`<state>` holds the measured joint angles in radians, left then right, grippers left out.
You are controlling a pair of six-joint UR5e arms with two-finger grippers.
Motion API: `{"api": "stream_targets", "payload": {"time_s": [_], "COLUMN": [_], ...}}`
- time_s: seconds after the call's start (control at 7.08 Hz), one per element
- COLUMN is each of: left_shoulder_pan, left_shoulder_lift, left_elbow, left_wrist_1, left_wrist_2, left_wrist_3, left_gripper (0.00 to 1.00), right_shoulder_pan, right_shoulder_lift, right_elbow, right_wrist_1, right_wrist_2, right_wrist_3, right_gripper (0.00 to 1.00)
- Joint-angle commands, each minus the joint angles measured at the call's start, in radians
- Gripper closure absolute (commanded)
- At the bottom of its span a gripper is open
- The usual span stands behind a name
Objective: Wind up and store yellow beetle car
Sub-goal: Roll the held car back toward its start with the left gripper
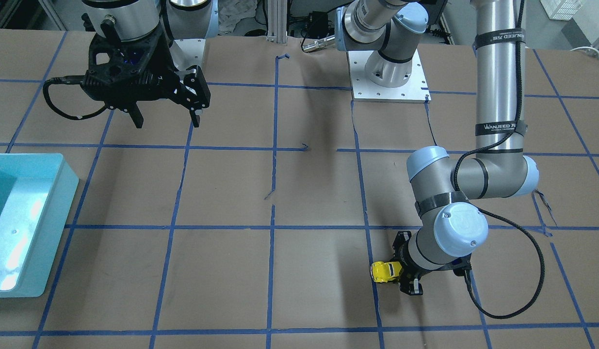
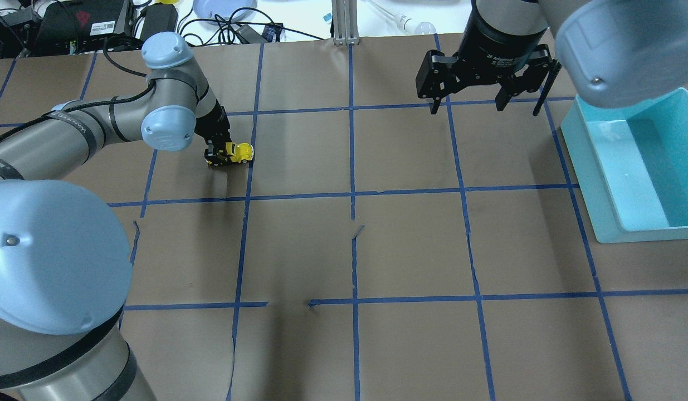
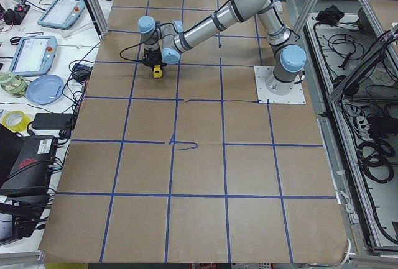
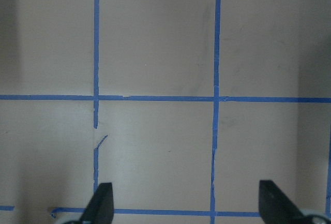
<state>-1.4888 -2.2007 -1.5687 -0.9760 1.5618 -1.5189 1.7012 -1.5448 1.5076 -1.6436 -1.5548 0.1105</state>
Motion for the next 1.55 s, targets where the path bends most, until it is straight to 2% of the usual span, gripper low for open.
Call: {"api": "stream_targets", "payload": {"time_s": [0.0, 0.42, 1.41], "left_shoulder_pan": [0.002, 0.01, 0.05], "left_shoulder_lift": [0.001, 0.002, 0.007], "left_elbow": [0.001, -0.001, -0.001], "left_wrist_1": [-0.001, -0.01, -0.01], "left_wrist_2": [0.007, 0.009, 0.014], "left_wrist_3": [0.003, 0.014, 0.043], "left_gripper": [0.92, 0.95, 0.94], "right_shoulder_pan": [0.0, 0.0, 0.002], "right_shoulder_lift": [0.0, 0.0, 0.0], "right_elbow": [0.0, 0.0, 0.002], "right_wrist_1": [-0.001, -0.002, -0.002], "right_wrist_2": [-0.001, -0.001, 0.001], "right_wrist_3": [0.0, 0.0, 0.0], "right_gripper": [0.0, 0.0, 0.0]}}
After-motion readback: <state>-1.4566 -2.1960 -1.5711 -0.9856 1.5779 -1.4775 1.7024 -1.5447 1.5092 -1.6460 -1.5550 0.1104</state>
